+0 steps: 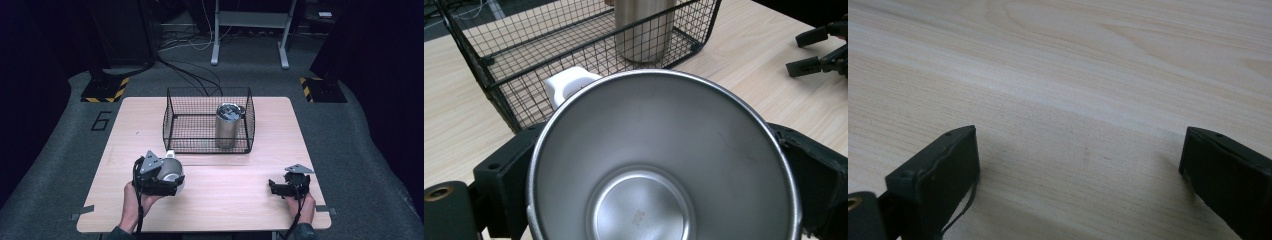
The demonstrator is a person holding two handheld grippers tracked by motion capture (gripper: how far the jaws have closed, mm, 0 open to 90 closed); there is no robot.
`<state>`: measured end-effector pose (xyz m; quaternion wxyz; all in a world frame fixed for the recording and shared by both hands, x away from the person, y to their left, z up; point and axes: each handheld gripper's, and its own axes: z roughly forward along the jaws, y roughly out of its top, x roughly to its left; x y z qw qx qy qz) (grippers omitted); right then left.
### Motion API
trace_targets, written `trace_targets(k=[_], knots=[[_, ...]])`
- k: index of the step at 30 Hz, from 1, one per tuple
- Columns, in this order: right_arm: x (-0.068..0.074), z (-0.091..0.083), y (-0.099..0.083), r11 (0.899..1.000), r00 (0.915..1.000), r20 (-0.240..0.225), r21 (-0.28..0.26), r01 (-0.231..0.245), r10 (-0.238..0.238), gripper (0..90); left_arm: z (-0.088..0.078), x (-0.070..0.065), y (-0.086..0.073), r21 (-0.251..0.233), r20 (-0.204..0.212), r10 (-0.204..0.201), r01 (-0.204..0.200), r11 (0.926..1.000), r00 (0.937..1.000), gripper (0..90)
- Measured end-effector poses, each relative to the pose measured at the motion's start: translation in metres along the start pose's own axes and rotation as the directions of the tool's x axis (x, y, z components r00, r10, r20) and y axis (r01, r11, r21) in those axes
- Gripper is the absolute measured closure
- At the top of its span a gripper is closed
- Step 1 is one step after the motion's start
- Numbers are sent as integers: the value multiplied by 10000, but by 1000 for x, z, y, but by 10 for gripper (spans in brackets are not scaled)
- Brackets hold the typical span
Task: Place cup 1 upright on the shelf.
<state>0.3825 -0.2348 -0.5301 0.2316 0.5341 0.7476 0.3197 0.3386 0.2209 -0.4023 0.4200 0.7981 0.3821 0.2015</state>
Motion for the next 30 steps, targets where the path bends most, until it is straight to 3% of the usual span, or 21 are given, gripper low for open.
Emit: trace_targets(k=[30], knots=[[0,0,0,10000,10000,-46,15,8,-8,20,2,8,48,-255,503,397,-385,9989,9979,62]])
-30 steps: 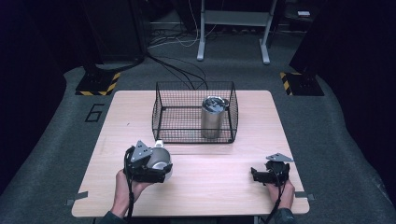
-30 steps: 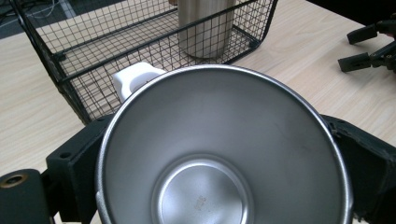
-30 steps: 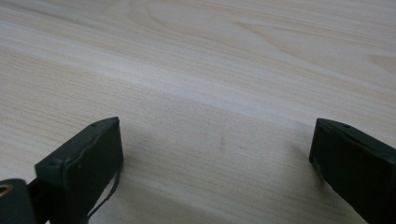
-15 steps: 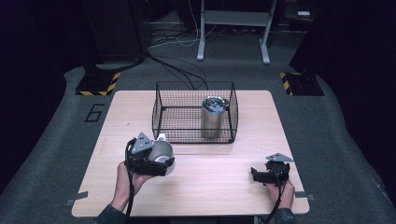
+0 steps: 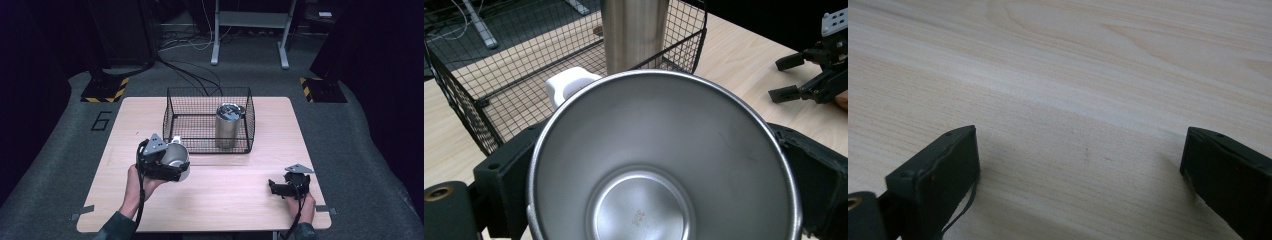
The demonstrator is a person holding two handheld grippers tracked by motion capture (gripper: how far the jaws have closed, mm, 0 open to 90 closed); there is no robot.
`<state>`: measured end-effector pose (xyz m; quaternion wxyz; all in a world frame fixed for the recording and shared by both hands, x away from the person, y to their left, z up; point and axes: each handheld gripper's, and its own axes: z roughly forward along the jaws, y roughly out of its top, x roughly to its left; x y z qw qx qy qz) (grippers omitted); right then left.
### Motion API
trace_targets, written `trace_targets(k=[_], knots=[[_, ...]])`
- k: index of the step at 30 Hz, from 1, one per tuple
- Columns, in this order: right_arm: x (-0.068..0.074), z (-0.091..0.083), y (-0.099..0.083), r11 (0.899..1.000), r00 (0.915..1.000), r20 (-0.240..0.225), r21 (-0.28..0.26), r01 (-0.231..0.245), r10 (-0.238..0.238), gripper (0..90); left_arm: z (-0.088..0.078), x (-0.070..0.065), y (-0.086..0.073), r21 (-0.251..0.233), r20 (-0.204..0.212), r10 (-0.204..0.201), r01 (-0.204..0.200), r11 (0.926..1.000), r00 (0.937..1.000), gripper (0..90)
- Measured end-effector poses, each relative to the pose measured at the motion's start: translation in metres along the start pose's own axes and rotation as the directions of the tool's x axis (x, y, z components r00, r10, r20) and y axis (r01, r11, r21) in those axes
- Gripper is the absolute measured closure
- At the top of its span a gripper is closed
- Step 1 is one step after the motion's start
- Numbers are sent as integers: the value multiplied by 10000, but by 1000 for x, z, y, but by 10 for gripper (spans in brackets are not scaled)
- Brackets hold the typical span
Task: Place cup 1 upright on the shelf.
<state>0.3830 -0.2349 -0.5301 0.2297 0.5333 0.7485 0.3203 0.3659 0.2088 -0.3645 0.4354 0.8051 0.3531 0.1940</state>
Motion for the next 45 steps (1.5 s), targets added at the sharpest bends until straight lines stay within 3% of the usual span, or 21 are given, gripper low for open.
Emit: trace_targets(k=[16,45], knots=[[0,0,0,10000,10000,-10,-10,-10,10,21,8,11,37,-175,189,71,-68,9998,9998,62],[0,0,0,10000,10000,1,-29,-63,63,21,33,31,83,-239,282,343,-336,9991,9990,62]])
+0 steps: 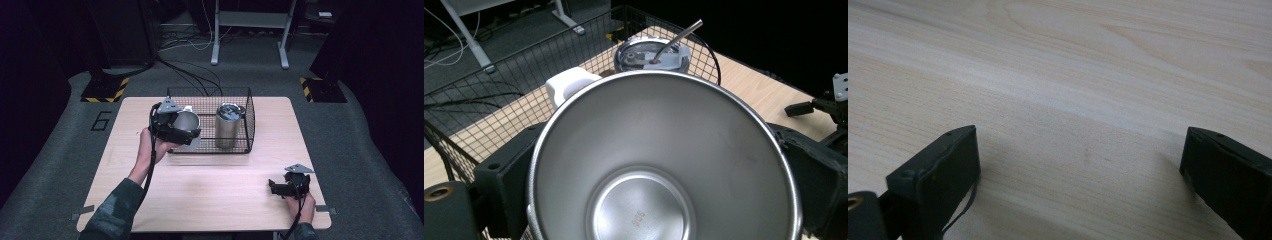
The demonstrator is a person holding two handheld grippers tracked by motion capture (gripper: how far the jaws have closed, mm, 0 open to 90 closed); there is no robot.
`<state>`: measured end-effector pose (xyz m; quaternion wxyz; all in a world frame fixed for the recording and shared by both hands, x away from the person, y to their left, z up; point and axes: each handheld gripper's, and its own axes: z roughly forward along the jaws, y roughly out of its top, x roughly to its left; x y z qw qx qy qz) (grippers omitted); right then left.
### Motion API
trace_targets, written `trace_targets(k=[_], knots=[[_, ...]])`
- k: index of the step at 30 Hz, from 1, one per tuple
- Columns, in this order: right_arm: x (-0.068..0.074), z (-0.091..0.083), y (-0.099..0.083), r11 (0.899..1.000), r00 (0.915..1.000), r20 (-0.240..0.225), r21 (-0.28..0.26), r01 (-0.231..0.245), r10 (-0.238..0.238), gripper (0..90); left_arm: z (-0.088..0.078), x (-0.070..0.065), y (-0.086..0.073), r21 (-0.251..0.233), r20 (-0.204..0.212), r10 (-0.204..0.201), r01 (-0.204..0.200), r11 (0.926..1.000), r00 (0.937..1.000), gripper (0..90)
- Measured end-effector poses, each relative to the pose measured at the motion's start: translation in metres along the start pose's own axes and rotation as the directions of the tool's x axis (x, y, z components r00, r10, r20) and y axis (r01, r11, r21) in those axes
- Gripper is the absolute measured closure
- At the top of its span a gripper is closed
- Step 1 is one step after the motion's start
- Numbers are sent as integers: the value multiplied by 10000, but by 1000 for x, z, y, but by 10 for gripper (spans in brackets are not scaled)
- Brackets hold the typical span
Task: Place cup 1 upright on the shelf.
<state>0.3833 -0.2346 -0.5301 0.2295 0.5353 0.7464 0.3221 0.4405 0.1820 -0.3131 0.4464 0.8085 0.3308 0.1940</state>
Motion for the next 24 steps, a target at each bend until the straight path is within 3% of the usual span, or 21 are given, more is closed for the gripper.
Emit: trace_targets(k=[8,24], knots=[[0,0,0,10000,10000,-8,-25,-58,58,21,9,8,10,49,-64,93,-93,9999,9999,62],[0,0,0,10000,10000,-12,-26,-57,57,22,30,26,21,3,-203,-167,167,9999,9997,62]])
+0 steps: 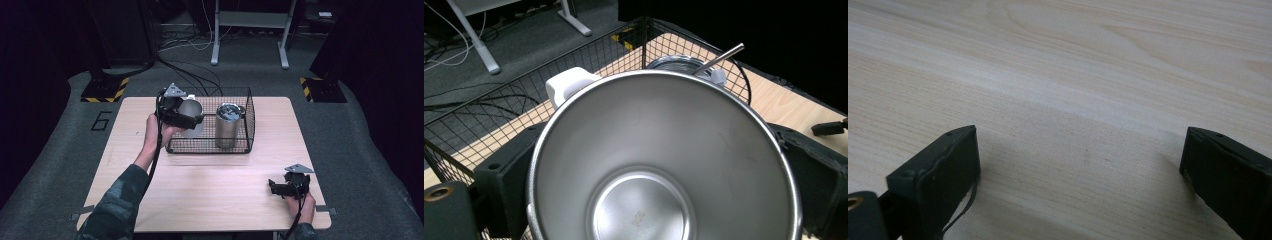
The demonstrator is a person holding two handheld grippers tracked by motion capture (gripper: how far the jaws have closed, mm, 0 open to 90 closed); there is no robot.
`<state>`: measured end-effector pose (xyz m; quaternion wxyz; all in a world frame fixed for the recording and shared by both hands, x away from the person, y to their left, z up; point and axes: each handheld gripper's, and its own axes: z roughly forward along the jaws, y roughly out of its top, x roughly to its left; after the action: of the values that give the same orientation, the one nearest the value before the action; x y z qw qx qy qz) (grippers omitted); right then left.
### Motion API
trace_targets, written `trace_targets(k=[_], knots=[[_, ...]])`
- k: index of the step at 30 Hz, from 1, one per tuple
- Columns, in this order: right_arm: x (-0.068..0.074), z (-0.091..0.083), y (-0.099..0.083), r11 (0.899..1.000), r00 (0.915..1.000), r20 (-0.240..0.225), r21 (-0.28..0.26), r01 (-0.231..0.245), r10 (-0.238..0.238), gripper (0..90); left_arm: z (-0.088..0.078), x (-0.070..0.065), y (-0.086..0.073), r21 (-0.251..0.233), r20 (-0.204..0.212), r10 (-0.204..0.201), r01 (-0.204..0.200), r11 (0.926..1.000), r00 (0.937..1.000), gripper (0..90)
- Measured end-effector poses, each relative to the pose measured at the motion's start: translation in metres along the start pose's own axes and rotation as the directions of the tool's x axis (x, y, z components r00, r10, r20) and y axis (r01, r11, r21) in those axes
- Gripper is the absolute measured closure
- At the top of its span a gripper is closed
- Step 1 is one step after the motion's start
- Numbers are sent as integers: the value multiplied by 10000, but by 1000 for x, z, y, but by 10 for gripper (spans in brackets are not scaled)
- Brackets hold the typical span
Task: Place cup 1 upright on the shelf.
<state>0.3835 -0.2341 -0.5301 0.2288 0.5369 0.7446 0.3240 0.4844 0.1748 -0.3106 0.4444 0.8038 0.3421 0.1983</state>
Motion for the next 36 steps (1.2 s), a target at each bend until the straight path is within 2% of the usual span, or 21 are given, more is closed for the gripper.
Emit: trace_targets(k=[13,18,21,26,36], knots=[[0,0,0,10000,10000,-8,22,21,-21,23,16,13,3,103,-165,-88,90,9999,9998,61],[0,0,0,10000,10000,13,-22,19,-19,24,22,17,3,180,-188,0,4,9998,9998,62],[0,0,0,10000,10000,14,-22,20,-20,25,25,19,5,87,-199,-153,155,9998,9997,62],[0,0,0,10000,10000,31,17,11,-11,25,30,23,8,94,-230,-139,142,9999,9996,61],[0,0,0,10000,10000,34,16,8,-8,26,40,32,4,272,-357,-237,246,9993,9991,62]])
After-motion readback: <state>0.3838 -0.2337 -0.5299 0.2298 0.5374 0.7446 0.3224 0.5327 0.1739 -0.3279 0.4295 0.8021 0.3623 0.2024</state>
